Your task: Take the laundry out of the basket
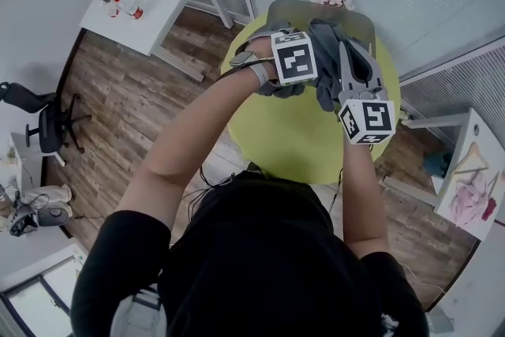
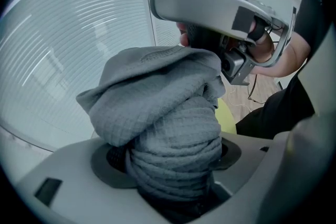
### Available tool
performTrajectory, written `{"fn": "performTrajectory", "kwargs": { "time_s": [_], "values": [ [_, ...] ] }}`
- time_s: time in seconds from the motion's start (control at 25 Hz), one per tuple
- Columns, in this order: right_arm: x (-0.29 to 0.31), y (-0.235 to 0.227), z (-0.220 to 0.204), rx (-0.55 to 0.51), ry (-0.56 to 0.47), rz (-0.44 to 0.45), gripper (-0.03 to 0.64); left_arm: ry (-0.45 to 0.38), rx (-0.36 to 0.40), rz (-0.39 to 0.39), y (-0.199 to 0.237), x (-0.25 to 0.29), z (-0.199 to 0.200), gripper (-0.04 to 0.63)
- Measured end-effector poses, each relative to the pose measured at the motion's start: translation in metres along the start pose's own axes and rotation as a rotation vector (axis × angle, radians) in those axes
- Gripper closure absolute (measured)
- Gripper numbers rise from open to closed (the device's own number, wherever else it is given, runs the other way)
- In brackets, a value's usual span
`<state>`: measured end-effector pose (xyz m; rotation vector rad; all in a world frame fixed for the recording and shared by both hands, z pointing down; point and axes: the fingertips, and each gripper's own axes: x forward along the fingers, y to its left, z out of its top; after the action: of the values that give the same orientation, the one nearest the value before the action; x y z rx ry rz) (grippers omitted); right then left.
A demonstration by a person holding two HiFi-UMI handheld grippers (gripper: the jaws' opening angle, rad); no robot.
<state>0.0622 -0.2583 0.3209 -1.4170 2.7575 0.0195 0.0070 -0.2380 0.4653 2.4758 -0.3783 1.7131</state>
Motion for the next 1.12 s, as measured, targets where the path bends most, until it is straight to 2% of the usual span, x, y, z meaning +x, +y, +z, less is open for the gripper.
{"fn": "performTrajectory", "kwargs": {
  "time_s": [0.2,0.56,0.88,1.12],
  "values": [
    [-0.018,0.031,-0.008,0.026,0.010,-0.023,0.595,0.011,0.047,-0.014,-0.034,-0.001,-0.024,0.232],
    [-0.054,0.083,-0.022,0.007,0.042,-0.096,0.595,-0.004,0.112,-0.065,-0.096,0.004,-0.062,0.230],
    [-0.090,0.113,-0.045,0.017,0.090,-0.153,0.595,-0.002,0.170,-0.104,-0.144,0.021,-0.085,0.230],
    [-0.109,0.116,-0.067,0.031,0.127,-0.177,0.595,-0.031,0.175,-0.125,-0.168,0.044,-0.087,0.230]
  ]
}}
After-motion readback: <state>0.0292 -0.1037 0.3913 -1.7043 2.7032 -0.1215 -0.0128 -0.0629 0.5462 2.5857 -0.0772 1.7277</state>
